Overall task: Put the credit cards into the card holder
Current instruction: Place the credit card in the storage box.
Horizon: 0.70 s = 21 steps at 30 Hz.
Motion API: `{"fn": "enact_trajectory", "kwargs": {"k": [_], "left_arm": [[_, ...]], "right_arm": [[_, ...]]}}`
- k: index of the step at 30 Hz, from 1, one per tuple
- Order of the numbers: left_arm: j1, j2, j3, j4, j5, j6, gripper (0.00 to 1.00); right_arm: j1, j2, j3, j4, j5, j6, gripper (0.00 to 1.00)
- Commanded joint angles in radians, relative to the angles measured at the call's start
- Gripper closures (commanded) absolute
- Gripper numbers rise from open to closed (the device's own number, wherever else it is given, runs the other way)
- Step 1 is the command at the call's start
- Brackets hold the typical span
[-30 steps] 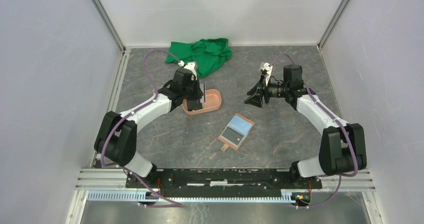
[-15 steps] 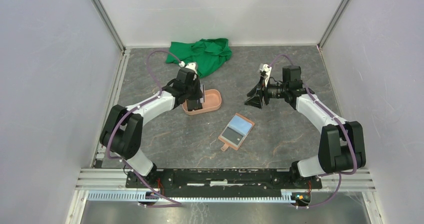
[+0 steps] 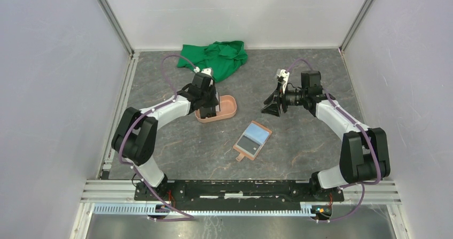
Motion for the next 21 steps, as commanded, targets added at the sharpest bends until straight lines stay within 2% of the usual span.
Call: {"fn": "enact_trajectory", "kwargs": {"k": [1, 15, 21], "left_arm": [[-0.007, 0.024, 0.042, -0.023, -0.002, -0.052, 0.98], [-0.028, 0.039, 0.069, -0.035, 0.077, -0.06, 0.98], [-0.038, 0.071, 0.124, -0.07, 0.08, -0.049, 0.98]], "right_arm": [[-0.005, 0.002, 0.035, 0.013, -0.017, -0.016, 0.4], [-0.004, 0.012, 0.038, 0.004, -0.019, -0.026, 0.4], [-0.004, 0.014, 0.039, 0.003, -0.021, -0.027, 0.4]]}}
